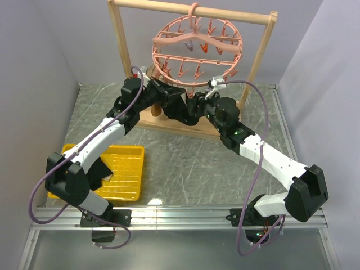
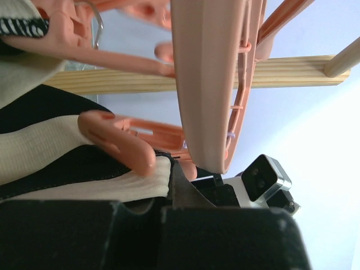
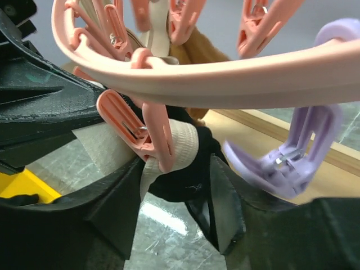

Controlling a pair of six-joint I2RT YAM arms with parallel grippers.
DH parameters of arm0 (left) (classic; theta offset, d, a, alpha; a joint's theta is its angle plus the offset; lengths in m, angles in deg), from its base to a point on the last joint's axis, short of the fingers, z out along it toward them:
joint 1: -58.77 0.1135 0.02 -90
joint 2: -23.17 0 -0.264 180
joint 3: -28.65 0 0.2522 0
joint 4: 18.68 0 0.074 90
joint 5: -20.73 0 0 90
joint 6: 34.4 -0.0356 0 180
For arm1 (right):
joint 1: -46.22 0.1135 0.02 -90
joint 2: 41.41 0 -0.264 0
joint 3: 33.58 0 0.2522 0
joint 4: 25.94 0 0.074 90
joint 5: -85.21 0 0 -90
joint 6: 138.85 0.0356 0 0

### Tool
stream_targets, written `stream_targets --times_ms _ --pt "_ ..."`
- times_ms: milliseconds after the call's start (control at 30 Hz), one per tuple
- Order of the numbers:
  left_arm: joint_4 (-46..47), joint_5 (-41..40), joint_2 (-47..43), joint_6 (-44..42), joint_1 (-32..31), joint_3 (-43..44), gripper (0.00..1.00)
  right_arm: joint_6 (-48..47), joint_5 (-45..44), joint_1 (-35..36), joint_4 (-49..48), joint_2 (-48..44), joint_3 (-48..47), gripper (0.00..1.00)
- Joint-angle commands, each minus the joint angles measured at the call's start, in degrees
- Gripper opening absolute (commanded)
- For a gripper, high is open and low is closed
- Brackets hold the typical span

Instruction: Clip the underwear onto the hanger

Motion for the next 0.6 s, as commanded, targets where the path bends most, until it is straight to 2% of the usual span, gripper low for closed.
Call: stream_targets --times_ms 0,133,267,367,567 --pt "0.93 -0.14 -0.81 0.36 -0.09 1.51 0.00 -0.03 -0.34 0.51 3.45 -0.33 -1.40 0.57" --pt "1.28 0.21 -1.59 -2.53 0.00 -1.30 0.06 -1.18 -1.22 -0.10 4.32 -1.65 -1.85 0.61" --pt "1.81 0.91 -2.65 -6.05 -0.44 -4.47 0.27 -2.40 -1.83 -1.07 5.90 -3.75 -1.67 0.64" --pt "1.03 0.83 -3.79 -10.16 -0.79 -6.14 0.38 -3.02 -2.10 -1.69 7.13 -4.98 -1.23 0.66" --pt "-2.84 -0.05 -5.99 -14.49 -1.14 -10.17 0.53 -4.34 -2.98 -3.01 8.89 -6.74 -0.88 0.74"
